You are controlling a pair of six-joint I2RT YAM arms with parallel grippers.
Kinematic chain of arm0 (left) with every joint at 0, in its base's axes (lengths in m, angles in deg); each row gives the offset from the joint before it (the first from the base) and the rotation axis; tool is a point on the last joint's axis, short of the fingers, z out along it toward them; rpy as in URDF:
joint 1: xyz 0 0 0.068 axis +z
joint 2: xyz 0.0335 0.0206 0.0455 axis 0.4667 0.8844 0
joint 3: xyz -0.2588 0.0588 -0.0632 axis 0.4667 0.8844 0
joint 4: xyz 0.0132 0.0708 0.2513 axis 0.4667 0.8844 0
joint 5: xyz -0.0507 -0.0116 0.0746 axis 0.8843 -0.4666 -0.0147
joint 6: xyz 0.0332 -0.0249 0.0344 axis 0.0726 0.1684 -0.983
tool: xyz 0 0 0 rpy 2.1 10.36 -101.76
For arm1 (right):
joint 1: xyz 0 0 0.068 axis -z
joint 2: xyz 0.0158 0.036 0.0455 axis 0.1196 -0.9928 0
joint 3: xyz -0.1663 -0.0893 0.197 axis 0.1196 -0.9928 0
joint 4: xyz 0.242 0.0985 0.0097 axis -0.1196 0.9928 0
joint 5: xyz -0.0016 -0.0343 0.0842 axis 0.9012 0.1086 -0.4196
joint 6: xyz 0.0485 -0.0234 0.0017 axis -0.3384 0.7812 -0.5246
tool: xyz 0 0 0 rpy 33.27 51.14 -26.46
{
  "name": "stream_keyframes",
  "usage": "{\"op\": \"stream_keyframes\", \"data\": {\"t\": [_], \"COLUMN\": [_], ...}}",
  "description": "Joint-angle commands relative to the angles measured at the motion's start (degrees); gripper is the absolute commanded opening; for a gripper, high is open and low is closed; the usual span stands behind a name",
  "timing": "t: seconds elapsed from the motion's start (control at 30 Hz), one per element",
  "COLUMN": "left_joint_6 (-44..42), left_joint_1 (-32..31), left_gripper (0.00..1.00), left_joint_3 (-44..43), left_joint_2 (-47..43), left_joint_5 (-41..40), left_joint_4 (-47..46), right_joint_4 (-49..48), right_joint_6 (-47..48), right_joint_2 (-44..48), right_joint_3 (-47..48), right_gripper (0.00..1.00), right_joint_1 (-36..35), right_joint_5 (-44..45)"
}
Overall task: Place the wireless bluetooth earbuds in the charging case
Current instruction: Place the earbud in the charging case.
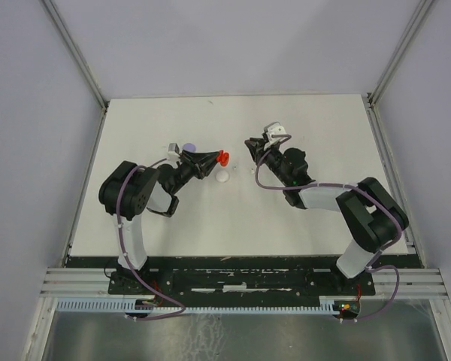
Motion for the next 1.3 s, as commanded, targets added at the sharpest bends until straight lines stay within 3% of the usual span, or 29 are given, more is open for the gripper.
{"op": "stream_keyframes", "data": {"t": [0.0,0.37,1.27], "left_joint_6": [2.80,4.28,3.53], "left_joint_1": [-0.37,-1.26,-3.35], "left_gripper": [0.03,0.03,0.03], "left_joint_3": [-1.65,-3.35,-7.55], "left_joint_2": [1.05,3.07,-0.11], "left_joint_5": [2.00,2.19,2.07], "left_joint_4": [-7.85,-8.01,-3.16], "right_joint_4": [-29.79,-30.17,-30.15], "right_joint_6": [2.63,1.51,7.20], "right_joint_2": [-5.65,-7.86,-10.01], "right_joint_3": [-3.03,-1.25,-3.45], "right_gripper": [0.01,0.01,0.01], "right_joint_1": [0.01,-0.33,-1.98], "right_joint_5": [-8.04,-18.56,-17.70]}}
